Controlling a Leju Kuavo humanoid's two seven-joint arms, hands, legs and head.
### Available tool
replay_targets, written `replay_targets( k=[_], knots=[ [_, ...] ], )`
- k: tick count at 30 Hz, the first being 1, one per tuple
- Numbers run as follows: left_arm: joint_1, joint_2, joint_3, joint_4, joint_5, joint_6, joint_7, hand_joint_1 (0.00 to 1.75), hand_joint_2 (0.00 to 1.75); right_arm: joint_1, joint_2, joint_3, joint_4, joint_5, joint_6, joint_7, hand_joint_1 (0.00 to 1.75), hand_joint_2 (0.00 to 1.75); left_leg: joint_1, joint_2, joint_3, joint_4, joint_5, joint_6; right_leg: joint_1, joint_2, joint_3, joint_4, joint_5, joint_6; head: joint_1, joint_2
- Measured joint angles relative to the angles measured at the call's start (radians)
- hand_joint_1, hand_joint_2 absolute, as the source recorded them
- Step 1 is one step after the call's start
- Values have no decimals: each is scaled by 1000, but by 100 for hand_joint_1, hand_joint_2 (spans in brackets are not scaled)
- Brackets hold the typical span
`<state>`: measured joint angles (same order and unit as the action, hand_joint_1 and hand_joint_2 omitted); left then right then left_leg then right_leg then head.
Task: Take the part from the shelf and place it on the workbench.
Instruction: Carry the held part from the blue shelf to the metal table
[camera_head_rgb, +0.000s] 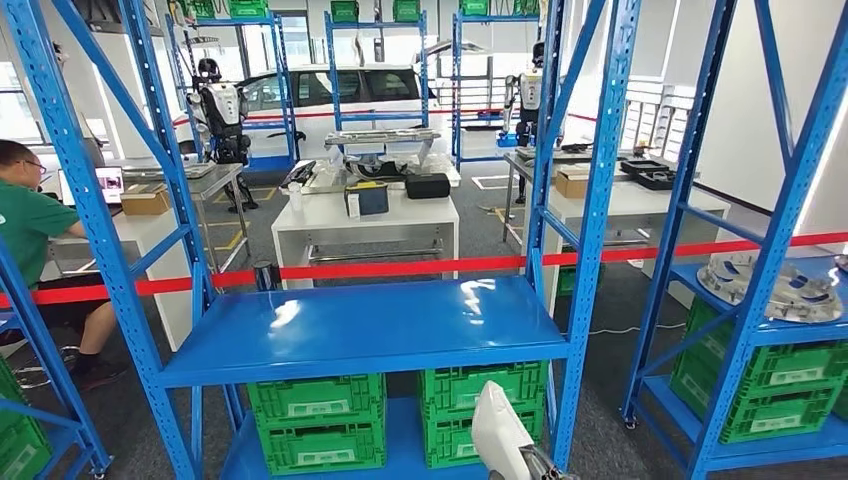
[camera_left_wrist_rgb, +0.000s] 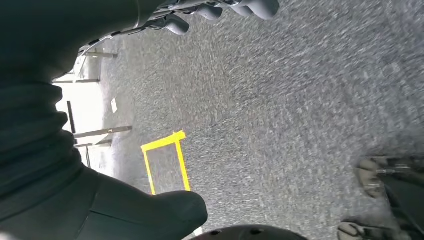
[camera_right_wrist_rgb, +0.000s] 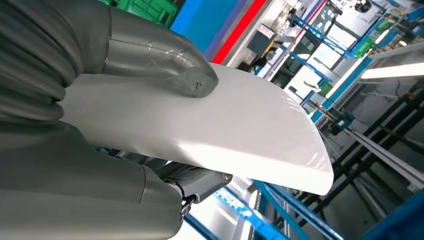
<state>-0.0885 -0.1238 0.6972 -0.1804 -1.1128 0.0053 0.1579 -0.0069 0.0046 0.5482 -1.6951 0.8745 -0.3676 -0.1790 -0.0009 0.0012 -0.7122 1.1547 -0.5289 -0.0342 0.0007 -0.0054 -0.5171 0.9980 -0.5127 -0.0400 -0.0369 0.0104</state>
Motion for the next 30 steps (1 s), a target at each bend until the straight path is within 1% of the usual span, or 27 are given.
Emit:
replay_targets(
  k=[1,2,3,4,5,6,7,8,9,10,11,12,13,14,16,17,18,19,20,21,22,23,24,26,27,28,30],
  knots=[
    [1,0,0,0,0,0,-1,0,175,3,0,0,-3,-2,2,0,175,175,4,0,-8,62,-40,-6,0,0,-17,1,13,0,0,0],
    [1,0,0,0,0,0,-3,0,175,5,0,0,-4,-4,4,1,175,175,7,0,-8,116,-54,-11,-1,-1,-36,3,27,2,-1,0],
    [1,1,0,0,0,0,-4,0,175,8,0,0,-5,-7,6,2,175,175,11,0,1,148,-41,-15,-1,-2,-55,6,41,5,-1,0],
    [1,1,0,0,-2,0,-6,0,175,9,0,0,-6,-9,7,4,175,175,14,0,25,148,-13,-18,-3,-3,-74,9,54,9,-1,0],
    [0,1,0,0,-4,0,-8,0,175,11,0,0,-7,-11,8,6,175,175,18,0,67,113,13,-21,-4,-4,-92,13,67,14,-1,0],
    [-1,1,0,0,-7,0,-8,0,175,11,0,0,-8,-13,8,7,175,175,21,-1,129,47,17,-23,-5,-4,-107,17,78,19,-1,0],
    [-2,1,0,0,-10,-1,-9,0,175,11,0,0,-11,-14,8,8,175,175,21,-3,192,-33,2,-21,-5,-5,-119,22,88,26,-1,0],
    [-3,0,0,-1,-12,-1,-9,0,175,10,1,0,-13,-15,8,8,175,175,19,-5,236,-99,-18,-15,-6,-6,-127,25,98,33,0,0],
    [-4,0,0,-1,-12,-2,-9,0,175,10,1,-1,-15,-17,9,8,175,175,14,-6,261,-143,-35,-6,-8,-7,-132,25,108,40,0,0],
    [-3,0,0,-2,-12,-2,-9,0,175,10,1,-1,-16,-19,10,8,175,175,8,-6,261,-162,-37,6,-10,-8,-136,23,120,48,1,0],
    [-2,0,0,-1,-11,-1,-8,0,175,10,0,-1,-16,-22,11,8,175,175,6,-3,250,-162,-27,18,-14,-7,-139,21,127,55,0,0],
    [-1,0,0,-1,-11,-1,-8,0,175,11,-1,-2,-16,-24,12,7,175,175,4,-1,240,-163,-17,30,-17,-6,-146,26,117,61,0,0],
    [0,0,0,-1,-10,1,-6,0,175,12,-2,-3,-16,-27,14,7,175,175,5,3,229,-164,-5,41,-19,-5,-157,48,86,66,0,0],
    [0,0,0,-1,-10,2,-5,0,175,13,-4,-4,-16,-28,15,6,175,175,4,6,217,-164,7,50,-20,-4,-171,89,38,68,0,0],
    [-1,0,1,-2,-10,4,-3,0,175,13,-7,-4,-15,-30,17,5,175,175,0,9,189,-160,30,59,-18,-2,-202,215,-61,69,1,0],
    [-1,-1,1,-2,-10,4,-3,0,175,13,-8,-5,-14,-31,18,4,175,175,-3,9,172,-157,42,61,-16,-1,-208,272,-81,68,1,0],
    [-1,-2,1,-2,-10,4,-3,0,175,13,-9,-6,-12,-31,18,4,175,175,-5,10,154,-152,54,61,-13,0,-203,305,-77,65,1,0],
    [-1,-4,1,-2,-10,4,-3,0,175,13,-10,-8,-11,-32,17,3,175,175,-7,10,134,-146,65,61,-11,1,-182,305,-54,62,1,0],
    [-2,-5,1,-2,-10,4,-3,0,175,12,-10,-10,-10,-34,17,2,175,175,-8,11,115,-140,74,59,-8,2,-142,271,-26,58,1,0],
    [-3,-5,1,-2,-10,4,-3,0,175,11,-11,-11,-9,-35,17,1,175,175,-8,11,99,-133,83,57,-5,2,-90,208,-13,53,1,0],
    [-4,-6,1,-2,-13,4,-3,0,175,10,-11,-12,-9,-36,16,0,175,175,-9,11,86,-127,91,53,-1,2,-36,133,-17,47,1,0],
    [-6,-6,1,-2,-15,3,-2,0,175,9,-11,-13,-8,-37,15,0,175,175,-10,11,78,-123,99,49,2,2,4,72,-28,42,1,0],
    [-7,-7,1,-2,-18,2,-1,0,175,8,-12,-14,-7,-38,14,-1,175,175,-10,11,73,-123,108,43,4,2,26,31,-42,36,1,0],
    [-10,-8,1,-2,-23,-1,1,0,175,9,-13,-17,-5,-39,10,-2,175,175,-9,11,67,-128,127,31,5,2,24,10,-36,24,1,0],
    [-11,-8,1,-2,-25,-3,2,0,175,9,-14,-18,-4,-39,9,-3,175,175,-8,9,62,-126,124,25,4,1,16,7,-26,18,1,0],
    [-12,-8,1,-2,-27,-5,3,0,175,9,-14,-19,-3,-39,8,-2,175,175,-7,7,53,-111,101,19,2,-1,6,4,-14,10,1,0],
    [-15,-8,1,-2,-28,-9,6,0,175,8,-14,-20,-2,-40,8,-1,175,175,-2,3,27,-27,11,7,-1,-3,-19,1,10,0,0,0]
  ],
)
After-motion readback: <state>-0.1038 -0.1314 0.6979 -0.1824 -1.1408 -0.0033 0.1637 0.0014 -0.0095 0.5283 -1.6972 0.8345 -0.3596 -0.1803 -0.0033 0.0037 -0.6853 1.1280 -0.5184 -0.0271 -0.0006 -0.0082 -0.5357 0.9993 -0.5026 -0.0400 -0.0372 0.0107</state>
